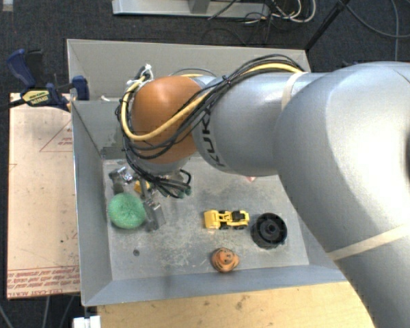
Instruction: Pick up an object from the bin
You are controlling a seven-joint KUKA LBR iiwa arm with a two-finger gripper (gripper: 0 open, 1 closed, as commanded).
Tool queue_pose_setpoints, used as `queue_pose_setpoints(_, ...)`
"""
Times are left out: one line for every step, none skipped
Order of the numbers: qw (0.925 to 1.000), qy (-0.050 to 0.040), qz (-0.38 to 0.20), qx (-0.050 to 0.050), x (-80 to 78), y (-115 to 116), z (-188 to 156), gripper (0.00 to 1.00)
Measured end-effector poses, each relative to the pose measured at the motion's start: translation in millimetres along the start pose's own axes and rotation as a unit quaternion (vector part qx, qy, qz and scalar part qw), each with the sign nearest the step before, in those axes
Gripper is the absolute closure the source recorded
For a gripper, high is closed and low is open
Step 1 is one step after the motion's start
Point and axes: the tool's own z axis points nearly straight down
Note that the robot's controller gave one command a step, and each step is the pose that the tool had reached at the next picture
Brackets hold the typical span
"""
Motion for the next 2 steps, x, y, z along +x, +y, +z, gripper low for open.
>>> queue_pose_setpoints(1.0000,0.0003,0.008,0.000,11.6,11.0,2.7,1.00)
queue_pose_setpoints(1.0000,0.0003,0.009,0.000,11.6,10.9,2.8,1.00)
